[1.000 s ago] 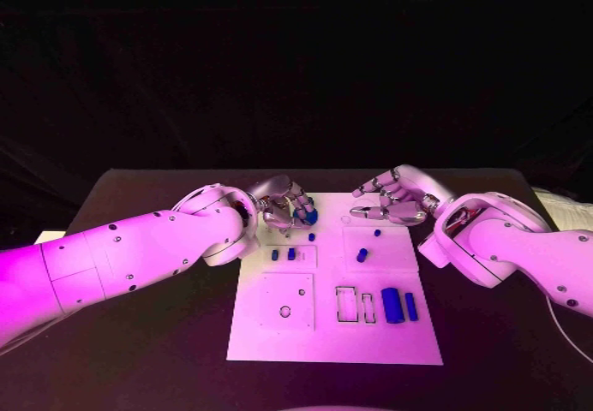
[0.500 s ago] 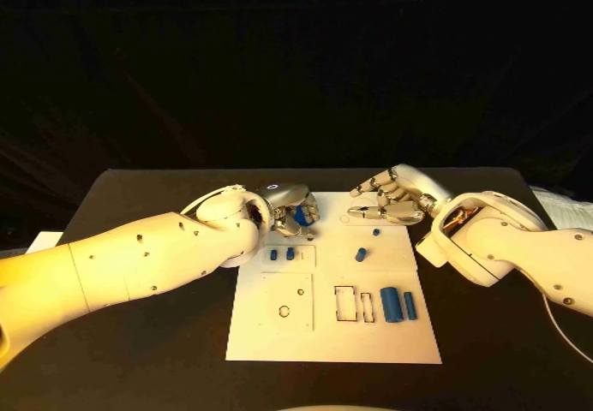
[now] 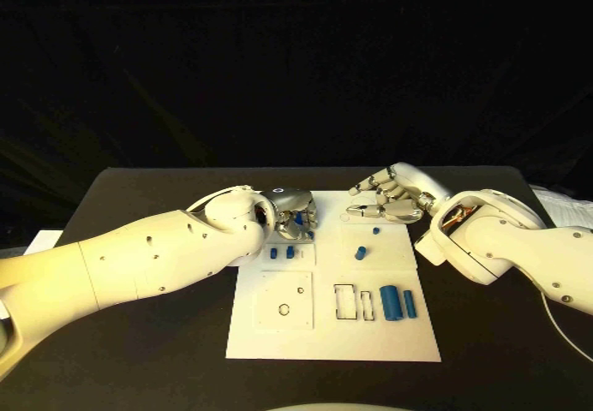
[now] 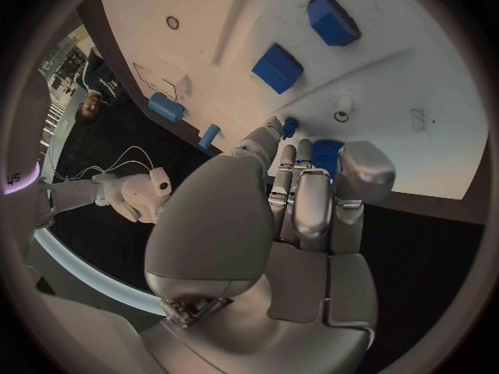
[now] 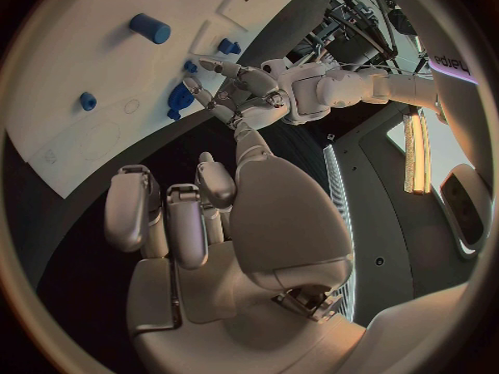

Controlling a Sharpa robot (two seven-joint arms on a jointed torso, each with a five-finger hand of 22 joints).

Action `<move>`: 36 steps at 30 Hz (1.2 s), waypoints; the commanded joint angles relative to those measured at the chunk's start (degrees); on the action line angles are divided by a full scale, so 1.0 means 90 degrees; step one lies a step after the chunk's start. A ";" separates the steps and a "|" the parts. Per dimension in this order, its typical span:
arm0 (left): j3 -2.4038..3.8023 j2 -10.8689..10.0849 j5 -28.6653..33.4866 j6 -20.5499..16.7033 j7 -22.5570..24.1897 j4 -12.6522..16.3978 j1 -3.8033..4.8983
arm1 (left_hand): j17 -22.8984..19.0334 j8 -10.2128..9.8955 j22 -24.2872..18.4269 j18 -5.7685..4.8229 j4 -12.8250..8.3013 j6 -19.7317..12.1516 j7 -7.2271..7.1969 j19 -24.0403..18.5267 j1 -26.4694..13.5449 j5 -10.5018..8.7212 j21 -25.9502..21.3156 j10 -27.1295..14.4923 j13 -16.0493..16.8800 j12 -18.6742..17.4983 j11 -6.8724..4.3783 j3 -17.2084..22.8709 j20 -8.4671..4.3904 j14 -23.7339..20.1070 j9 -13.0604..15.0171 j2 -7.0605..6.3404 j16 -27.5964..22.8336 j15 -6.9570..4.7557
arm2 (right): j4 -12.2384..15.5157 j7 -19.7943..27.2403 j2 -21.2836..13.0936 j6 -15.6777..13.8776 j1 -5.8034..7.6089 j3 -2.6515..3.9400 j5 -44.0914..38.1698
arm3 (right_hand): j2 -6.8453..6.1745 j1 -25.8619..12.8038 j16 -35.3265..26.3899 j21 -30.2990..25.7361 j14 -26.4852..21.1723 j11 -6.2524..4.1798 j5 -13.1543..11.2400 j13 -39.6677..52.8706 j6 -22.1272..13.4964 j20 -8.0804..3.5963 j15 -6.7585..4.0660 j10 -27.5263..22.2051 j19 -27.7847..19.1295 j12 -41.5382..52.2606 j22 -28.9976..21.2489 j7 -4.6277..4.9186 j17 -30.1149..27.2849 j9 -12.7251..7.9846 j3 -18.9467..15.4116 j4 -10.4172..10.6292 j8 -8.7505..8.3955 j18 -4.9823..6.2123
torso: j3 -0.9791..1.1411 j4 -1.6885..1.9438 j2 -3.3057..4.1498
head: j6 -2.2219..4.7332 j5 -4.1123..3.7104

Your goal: Assemble the parts on the task board

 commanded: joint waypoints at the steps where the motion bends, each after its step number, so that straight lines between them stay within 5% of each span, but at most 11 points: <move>1: 0.0002 0.0044 -0.0204 0.0271 -0.0095 -0.0024 -0.0008 | -0.0010 -0.0034 0.0049 -0.0124 -0.0015 0.0071 -0.0002 0.0076 0.0032 0.0026 0.0064 0.0103 -0.0022 -0.0057 -0.0002 0.0099 -0.0015 0.0188 -0.0021 0.0062 -0.0003 -0.0037 | 0.0004 0.0041 0.0009 0.0081 -0.0005 0.0000 -0.0029 | 0.0047 0.0032 -0.0015 -0.0025 0.0456 -0.0044 0.0037 0.0009 0.0042 -0.0024 -0.0054 -0.0007 -0.0032 0.0007 0.0006 0.0003 0.0738 0.0010 -0.0034 -0.0002 -0.0001 0.0074 | 0.0002 0.0009 -0.0002 | 0.0000 -0.0011; 23: 0.0003 0.0243 -0.0283 0.0479 -0.0109 -0.0237 -0.0070 | -0.0160 -0.0162 0.0378 -0.0174 -0.0182 0.0510 -0.0045 0.0074 0.0060 0.0025 0.0403 0.0668 -0.0042 -0.0421 -0.0079 0.0864 -0.0065 0.0167 -0.0130 0.0085 0.0103 -0.0096 | 0.0013 0.0046 0.0018 0.0093 -0.0005 0.0000 -0.0030 | 0.0047 0.0032 -0.0015 -0.0025 0.0456 -0.0044 0.0037 0.0009 0.0042 -0.0024 -0.0054 -0.0007 -0.0032 0.0007 0.0006 0.0003 0.0738 0.0010 -0.0034 -0.0002 -0.0001 0.0074 | 0.0008 -0.0002 -0.0005 | -0.0006 -0.0019; 36: 0.0059 0.0070 -0.0003 -0.0207 0.0028 -0.0059 -0.0079 | -0.0314 -0.0272 0.0603 -0.0219 -0.0445 0.0676 0.0025 0.0093 0.0016 0.0024 0.0652 0.0878 -0.0042 -0.0674 -0.0050 0.1373 -0.0058 0.0143 -0.0188 0.0000 0.0124 -0.0073 | 0.0008 0.0049 0.0017 0.0079 -0.0005 0.0000 -0.0030 | 0.0064 0.0038 -0.0014 -0.0022 0.0457 -0.0044 0.0045 0.0018 0.0047 -0.0025 -0.0055 0.0001 -0.0026 0.0025 0.0014 0.0003 0.0739 0.0012 -0.0034 0.0000 0.0001 0.0072 | 0.0002 0.0008 -0.0011 | 0.0018 -0.0031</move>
